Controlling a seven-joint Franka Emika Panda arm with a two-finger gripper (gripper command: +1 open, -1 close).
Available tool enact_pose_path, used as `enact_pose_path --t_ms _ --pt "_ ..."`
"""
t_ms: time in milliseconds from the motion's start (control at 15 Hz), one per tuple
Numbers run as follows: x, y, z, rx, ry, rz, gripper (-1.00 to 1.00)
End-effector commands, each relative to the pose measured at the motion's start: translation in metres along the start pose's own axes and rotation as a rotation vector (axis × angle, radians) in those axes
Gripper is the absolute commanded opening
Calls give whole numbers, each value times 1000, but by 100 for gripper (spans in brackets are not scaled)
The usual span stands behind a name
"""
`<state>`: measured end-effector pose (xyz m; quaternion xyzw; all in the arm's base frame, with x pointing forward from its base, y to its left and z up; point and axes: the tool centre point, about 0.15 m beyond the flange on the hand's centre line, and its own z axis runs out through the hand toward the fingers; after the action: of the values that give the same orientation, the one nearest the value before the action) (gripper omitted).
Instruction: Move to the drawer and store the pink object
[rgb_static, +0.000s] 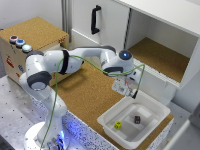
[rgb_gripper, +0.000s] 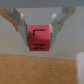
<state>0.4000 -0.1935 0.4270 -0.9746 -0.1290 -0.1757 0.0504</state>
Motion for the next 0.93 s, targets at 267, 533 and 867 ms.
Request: enact_pose_path --t_ms 267,533,867 --pt "42 -225 2 7 -42 -276 -100" --pt "44 -308 3 55 -66 -467 -100" --pt "37 -400 21 130 -158 -717 -100"
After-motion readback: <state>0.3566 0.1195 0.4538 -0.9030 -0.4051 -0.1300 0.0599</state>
